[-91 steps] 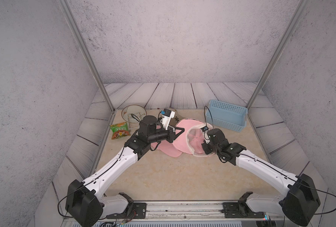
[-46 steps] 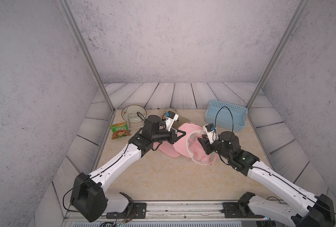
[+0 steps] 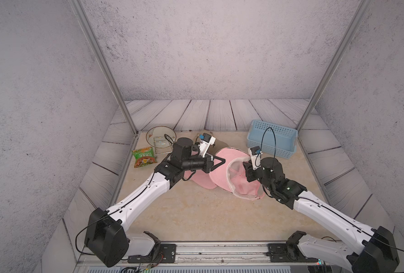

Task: Turn the baseball cap inside out
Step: Turn over the baseball cap.

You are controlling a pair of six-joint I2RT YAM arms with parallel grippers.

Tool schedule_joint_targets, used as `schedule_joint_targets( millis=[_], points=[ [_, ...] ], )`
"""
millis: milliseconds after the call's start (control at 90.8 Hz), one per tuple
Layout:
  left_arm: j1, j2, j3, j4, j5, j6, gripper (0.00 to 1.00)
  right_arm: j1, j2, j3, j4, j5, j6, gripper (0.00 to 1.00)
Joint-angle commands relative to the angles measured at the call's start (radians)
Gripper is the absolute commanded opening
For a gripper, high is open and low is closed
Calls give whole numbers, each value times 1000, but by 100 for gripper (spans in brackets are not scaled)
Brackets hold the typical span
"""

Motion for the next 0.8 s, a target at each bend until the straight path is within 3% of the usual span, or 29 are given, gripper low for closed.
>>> schedule_joint_targets(
  millis=[0,121,297,473,583,793],
  points=[
    [-2,-20,38,42,32,-25,0,-2,4,-2,-34,184,48,34],
    [-2,-25,36,29,3,-8,0,-2,-20,-7,-26,131,40,36],
    [-2,-29,41,6,-115,66,0,-2,-81,-13,39,-129,19,49],
    [-2,5,114,-60,-243,187,0,-2,-105,37,41,-341,106,56],
    [-6,31,160,-92,-304,258,0,-2,-97,105,-8,-401,186,59],
    [-75,15,148,-26,-561,461,0,-5,-43,259,-71,-528,351,64]
  ],
)
